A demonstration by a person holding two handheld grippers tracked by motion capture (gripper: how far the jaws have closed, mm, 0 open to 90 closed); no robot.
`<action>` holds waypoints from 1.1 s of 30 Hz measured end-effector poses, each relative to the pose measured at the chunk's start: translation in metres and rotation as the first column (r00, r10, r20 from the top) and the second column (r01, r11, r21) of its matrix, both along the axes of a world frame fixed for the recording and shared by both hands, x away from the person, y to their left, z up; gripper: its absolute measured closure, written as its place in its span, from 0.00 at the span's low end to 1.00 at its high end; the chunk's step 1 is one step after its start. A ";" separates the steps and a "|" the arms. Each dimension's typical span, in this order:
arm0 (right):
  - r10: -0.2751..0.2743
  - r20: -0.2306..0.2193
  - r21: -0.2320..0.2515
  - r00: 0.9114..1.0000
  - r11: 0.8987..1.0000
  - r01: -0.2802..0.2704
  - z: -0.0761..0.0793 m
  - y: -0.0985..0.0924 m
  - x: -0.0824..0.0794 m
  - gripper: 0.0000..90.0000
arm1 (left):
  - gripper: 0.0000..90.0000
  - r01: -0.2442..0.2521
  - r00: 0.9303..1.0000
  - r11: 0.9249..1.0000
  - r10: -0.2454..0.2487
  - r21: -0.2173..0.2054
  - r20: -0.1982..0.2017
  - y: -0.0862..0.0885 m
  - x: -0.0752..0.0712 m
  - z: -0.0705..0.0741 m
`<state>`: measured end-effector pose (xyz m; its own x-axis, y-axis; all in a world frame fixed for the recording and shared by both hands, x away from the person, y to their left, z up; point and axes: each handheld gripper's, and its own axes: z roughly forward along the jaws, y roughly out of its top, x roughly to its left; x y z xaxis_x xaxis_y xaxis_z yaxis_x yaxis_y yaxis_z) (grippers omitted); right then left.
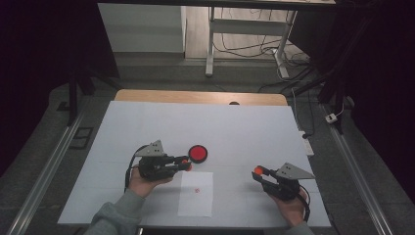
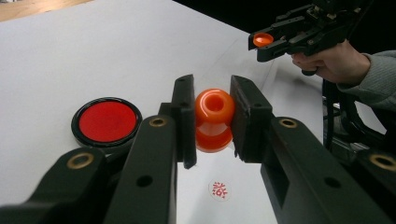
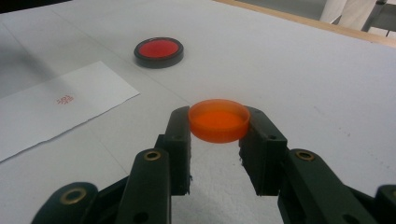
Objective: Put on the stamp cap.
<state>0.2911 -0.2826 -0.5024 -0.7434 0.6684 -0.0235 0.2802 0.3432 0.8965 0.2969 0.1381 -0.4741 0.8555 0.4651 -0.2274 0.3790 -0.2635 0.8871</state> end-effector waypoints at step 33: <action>0.105 -0.017 0.000 0.994 0.994 -0.105 -0.004 0.044 0.001 0.71 | 0.81 0.007 1.000 1.000 -0.007 0.005 0.002 -0.004 -0.001 -0.001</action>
<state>0.2921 -0.2388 -0.5066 -0.8100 0.5863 -0.0110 0.2575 0.3726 0.8916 0.2963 0.1338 -0.4748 0.8592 0.4604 -0.2232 0.3754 -0.2709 0.8864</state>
